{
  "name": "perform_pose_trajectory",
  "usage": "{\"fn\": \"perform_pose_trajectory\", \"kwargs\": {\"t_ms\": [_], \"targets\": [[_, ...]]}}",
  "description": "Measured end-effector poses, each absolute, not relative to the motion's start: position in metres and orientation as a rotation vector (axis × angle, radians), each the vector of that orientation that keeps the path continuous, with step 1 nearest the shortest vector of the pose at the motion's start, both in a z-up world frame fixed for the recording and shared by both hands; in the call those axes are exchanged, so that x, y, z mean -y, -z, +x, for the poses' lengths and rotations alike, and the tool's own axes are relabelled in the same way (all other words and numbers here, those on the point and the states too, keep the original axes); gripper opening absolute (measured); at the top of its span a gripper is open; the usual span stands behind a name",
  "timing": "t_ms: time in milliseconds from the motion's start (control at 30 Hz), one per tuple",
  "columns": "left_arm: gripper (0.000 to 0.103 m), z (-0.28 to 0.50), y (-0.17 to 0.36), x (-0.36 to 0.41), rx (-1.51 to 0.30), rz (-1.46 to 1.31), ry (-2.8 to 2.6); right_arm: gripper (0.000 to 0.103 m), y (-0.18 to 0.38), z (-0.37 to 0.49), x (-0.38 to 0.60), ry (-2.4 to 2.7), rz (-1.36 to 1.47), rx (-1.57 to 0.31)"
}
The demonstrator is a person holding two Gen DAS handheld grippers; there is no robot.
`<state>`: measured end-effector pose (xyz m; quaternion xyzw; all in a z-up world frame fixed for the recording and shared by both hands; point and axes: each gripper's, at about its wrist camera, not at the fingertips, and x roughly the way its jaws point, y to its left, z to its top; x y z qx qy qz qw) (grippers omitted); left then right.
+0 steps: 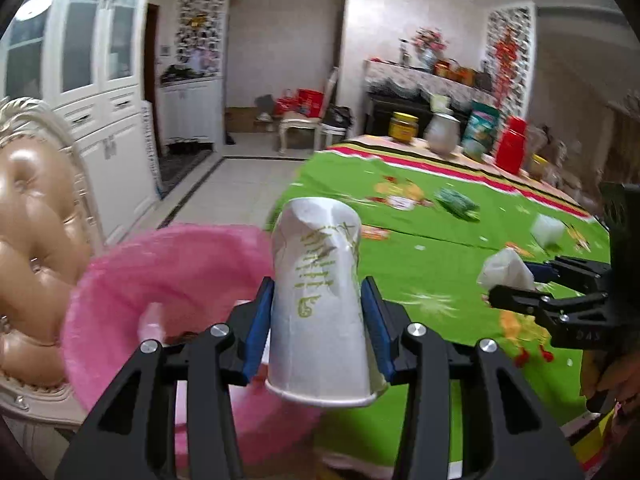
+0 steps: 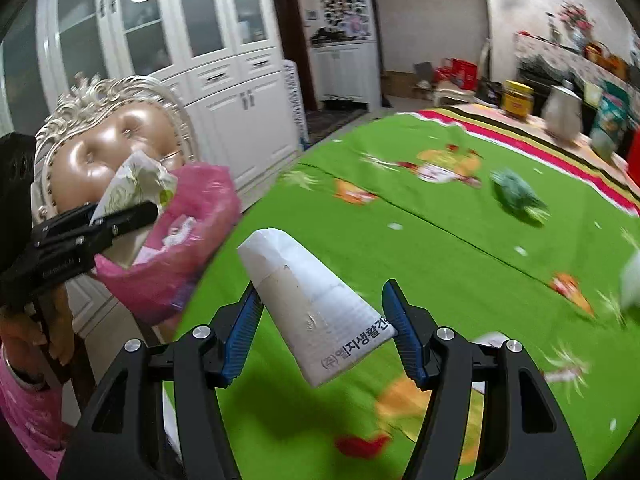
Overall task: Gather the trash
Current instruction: 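Carry both paper cups over the pink bin, then open both tools to drop the paper cups into the pink bin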
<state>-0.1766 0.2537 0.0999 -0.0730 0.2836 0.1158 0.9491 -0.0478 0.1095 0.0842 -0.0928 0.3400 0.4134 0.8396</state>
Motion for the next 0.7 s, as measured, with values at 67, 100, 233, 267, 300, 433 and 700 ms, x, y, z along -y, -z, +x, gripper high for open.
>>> {"fn": "perform_pose_trajectory", "kwargs": {"t_ms": [67, 100, 233, 267, 300, 433, 700], "targets": [[0.043, -0.187, -0.101, -0.274, -0.568, -0.162, -0.282, 0.06, -0.087, -0.048, -0.125, -0.899, -0.204, -0.714], [0.043, -0.191, -0.102, -0.282, -0.567, -0.168, -0.293, 0.06, -0.089, -0.048, -0.134, -0.911, -0.206, -0.71], [0.043, -0.208, -0.099, -0.315, -0.563, -0.191, -0.359, 0.06, -0.096, -0.051, -0.162, -0.955, -0.214, -0.692], [0.043, -0.212, -0.097, -0.325, -0.565, -0.203, -0.374, 0.06, -0.098, -0.053, -0.171, -0.971, -0.223, -0.685], [0.043, -0.214, -0.096, -0.332, -0.564, -0.215, -0.382, 0.06, -0.1, -0.057, -0.179, -0.984, -0.234, -0.679], [0.043, -0.219, -0.091, -0.355, -0.562, -0.256, -0.405, 0.06, -0.108, -0.068, -0.212, -1.028, -0.284, -0.646], [0.043, -0.216, -0.074, -0.377, -0.6, -0.311, -0.401, 0.06, -0.117, -0.07, -0.28, -1.111, -0.339, -0.616]]}}
